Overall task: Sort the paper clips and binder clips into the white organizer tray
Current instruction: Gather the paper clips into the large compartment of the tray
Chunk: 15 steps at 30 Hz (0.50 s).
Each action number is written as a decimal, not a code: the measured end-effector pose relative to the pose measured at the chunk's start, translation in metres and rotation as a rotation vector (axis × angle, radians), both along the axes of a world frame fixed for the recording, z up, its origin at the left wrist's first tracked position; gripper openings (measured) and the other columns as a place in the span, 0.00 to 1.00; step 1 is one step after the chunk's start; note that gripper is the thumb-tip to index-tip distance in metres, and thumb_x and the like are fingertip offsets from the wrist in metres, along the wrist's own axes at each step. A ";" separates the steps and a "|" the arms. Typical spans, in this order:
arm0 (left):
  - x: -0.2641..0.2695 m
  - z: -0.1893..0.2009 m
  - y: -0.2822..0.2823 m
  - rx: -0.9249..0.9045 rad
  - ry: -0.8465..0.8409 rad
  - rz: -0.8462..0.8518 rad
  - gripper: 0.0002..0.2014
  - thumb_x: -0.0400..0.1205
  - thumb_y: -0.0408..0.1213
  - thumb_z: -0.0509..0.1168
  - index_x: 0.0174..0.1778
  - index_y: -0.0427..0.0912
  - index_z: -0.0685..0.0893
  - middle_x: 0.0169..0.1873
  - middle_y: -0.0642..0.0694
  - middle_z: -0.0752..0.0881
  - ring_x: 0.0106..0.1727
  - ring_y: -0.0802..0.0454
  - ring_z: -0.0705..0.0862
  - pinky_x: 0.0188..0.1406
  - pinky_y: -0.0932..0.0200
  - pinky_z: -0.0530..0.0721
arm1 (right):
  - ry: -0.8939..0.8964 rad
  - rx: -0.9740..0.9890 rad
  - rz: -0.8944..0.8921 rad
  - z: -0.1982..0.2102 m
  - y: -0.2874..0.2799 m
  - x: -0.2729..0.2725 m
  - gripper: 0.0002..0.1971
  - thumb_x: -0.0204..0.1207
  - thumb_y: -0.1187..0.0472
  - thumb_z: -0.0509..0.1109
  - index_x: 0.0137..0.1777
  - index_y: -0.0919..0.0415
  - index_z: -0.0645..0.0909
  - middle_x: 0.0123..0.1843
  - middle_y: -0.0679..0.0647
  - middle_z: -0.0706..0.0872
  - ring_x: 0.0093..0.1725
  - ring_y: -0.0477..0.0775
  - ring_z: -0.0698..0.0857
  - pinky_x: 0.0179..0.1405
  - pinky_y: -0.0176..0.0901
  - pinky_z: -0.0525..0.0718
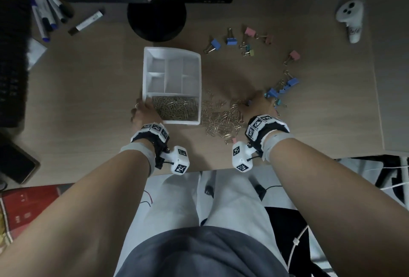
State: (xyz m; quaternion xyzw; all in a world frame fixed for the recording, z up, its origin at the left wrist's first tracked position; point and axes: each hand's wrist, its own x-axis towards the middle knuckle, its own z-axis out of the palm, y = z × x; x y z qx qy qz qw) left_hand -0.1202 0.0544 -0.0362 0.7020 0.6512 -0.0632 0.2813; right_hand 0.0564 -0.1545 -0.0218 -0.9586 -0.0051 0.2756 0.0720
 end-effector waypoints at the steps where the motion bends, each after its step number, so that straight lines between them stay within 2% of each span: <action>1: 0.002 -0.001 -0.003 0.007 -0.009 0.031 0.26 0.88 0.54 0.44 0.76 0.43 0.69 0.69 0.34 0.76 0.69 0.36 0.76 0.66 0.43 0.73 | -0.003 0.005 0.002 -0.003 -0.003 0.002 0.30 0.75 0.46 0.73 0.72 0.59 0.69 0.70 0.67 0.76 0.63 0.73 0.82 0.56 0.60 0.82; 3: 0.005 -0.001 -0.008 -0.004 -0.011 0.038 0.25 0.88 0.53 0.44 0.76 0.44 0.69 0.69 0.35 0.76 0.70 0.36 0.75 0.66 0.43 0.73 | 0.003 0.006 0.015 -0.006 -0.005 0.007 0.36 0.73 0.42 0.76 0.74 0.60 0.67 0.70 0.67 0.76 0.63 0.73 0.82 0.54 0.60 0.82; 5: 0.006 -0.002 -0.011 -0.022 0.031 -0.014 0.22 0.89 0.45 0.48 0.79 0.43 0.66 0.73 0.35 0.72 0.72 0.37 0.72 0.69 0.44 0.71 | 0.020 -0.002 0.043 -0.007 -0.004 0.010 0.43 0.71 0.36 0.76 0.76 0.61 0.64 0.71 0.67 0.75 0.65 0.73 0.82 0.56 0.61 0.82; 6: 0.005 -0.002 -0.014 -0.034 0.056 -0.055 0.21 0.89 0.39 0.50 0.80 0.43 0.64 0.75 0.35 0.69 0.74 0.37 0.70 0.71 0.45 0.69 | 0.030 -0.004 0.064 -0.008 -0.003 0.012 0.43 0.71 0.36 0.77 0.76 0.61 0.64 0.72 0.67 0.75 0.65 0.72 0.82 0.56 0.61 0.82; 7: 0.005 -0.003 -0.017 -0.038 0.076 -0.069 0.22 0.89 0.36 0.50 0.81 0.43 0.63 0.76 0.36 0.68 0.75 0.37 0.69 0.71 0.46 0.68 | 0.031 0.009 0.081 -0.011 -0.003 0.014 0.41 0.72 0.37 0.77 0.75 0.62 0.66 0.71 0.66 0.76 0.64 0.71 0.83 0.55 0.60 0.83; 8: 0.006 -0.004 -0.020 -0.027 0.092 -0.065 0.22 0.89 0.36 0.50 0.80 0.43 0.64 0.76 0.36 0.68 0.74 0.37 0.70 0.71 0.47 0.69 | 0.028 0.037 0.083 -0.013 -0.004 0.017 0.39 0.72 0.38 0.77 0.73 0.61 0.69 0.69 0.65 0.79 0.62 0.69 0.84 0.52 0.58 0.83; 10: 0.010 0.000 -0.028 0.009 0.051 0.033 0.21 0.89 0.45 0.48 0.77 0.42 0.66 0.70 0.34 0.74 0.70 0.36 0.74 0.67 0.46 0.72 | 0.026 0.120 0.087 -0.016 -0.008 0.022 0.33 0.70 0.38 0.77 0.66 0.60 0.76 0.60 0.62 0.86 0.57 0.66 0.87 0.45 0.51 0.81; 12: 0.015 -0.002 -0.033 0.011 0.022 0.114 0.24 0.88 0.53 0.45 0.74 0.42 0.69 0.65 0.33 0.78 0.67 0.34 0.77 0.65 0.43 0.74 | 0.047 0.212 0.102 -0.013 -0.013 0.028 0.22 0.71 0.44 0.77 0.58 0.57 0.81 0.52 0.57 0.90 0.52 0.63 0.89 0.41 0.45 0.80; 13: 0.016 -0.001 -0.035 -0.001 0.025 0.129 0.24 0.88 0.53 0.45 0.73 0.42 0.69 0.65 0.33 0.78 0.67 0.34 0.77 0.65 0.42 0.75 | 0.075 0.248 0.113 -0.009 -0.015 0.030 0.16 0.71 0.49 0.77 0.55 0.56 0.83 0.49 0.56 0.90 0.51 0.62 0.89 0.41 0.45 0.81; 15: 0.020 0.000 -0.036 -0.021 0.017 0.165 0.23 0.89 0.52 0.45 0.73 0.41 0.68 0.65 0.32 0.78 0.68 0.34 0.76 0.65 0.42 0.74 | 0.126 0.294 0.129 -0.002 -0.019 0.040 0.13 0.70 0.56 0.78 0.55 0.55 0.85 0.50 0.56 0.91 0.51 0.60 0.89 0.43 0.45 0.85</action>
